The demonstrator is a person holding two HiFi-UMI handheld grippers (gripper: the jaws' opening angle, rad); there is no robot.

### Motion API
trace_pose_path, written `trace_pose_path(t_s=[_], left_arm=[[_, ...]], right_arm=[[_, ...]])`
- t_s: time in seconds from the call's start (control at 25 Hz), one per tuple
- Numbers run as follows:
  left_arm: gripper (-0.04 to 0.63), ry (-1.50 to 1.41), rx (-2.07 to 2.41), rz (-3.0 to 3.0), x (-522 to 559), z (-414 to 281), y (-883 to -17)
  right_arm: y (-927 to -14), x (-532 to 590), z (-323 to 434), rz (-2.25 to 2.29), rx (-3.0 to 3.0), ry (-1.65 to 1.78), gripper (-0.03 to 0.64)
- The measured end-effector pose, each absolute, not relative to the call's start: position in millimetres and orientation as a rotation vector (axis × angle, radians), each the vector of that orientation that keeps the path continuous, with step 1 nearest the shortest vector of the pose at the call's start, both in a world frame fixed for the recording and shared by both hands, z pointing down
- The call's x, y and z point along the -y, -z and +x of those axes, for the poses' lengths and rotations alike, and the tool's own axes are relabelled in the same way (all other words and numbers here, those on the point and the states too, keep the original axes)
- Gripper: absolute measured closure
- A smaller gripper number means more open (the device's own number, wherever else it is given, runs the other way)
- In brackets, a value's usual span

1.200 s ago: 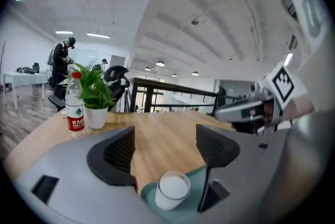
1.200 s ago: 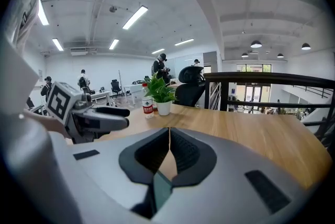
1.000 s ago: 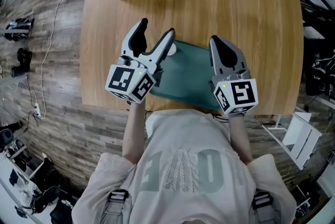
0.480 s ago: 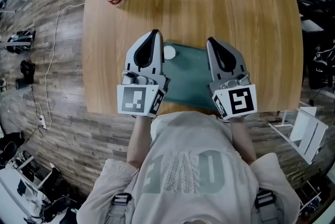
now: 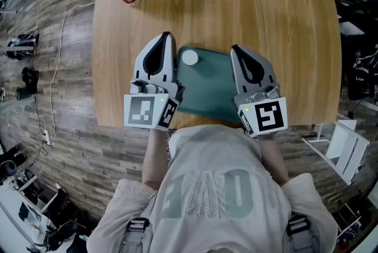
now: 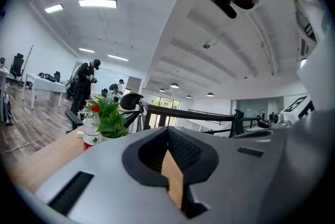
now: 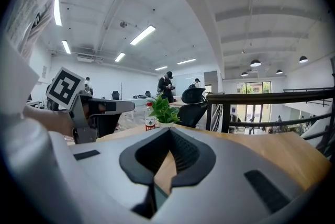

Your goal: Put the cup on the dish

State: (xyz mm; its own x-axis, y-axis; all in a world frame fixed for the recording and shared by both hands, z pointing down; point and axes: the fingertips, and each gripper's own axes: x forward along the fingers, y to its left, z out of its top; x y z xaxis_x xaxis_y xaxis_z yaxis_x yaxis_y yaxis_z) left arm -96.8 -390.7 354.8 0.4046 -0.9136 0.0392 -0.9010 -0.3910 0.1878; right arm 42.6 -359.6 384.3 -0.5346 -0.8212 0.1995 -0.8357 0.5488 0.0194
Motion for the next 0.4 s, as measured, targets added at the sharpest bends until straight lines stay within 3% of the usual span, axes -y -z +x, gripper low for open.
trace_pose_path(t_s=[0.4], left_arm=[[0.588,0.042,1.615,2.470,388.2,-107.6,-364.7]], right_arm=[[-393.1,353.3,38.7,1.364,2.593,-0.161,0.598]])
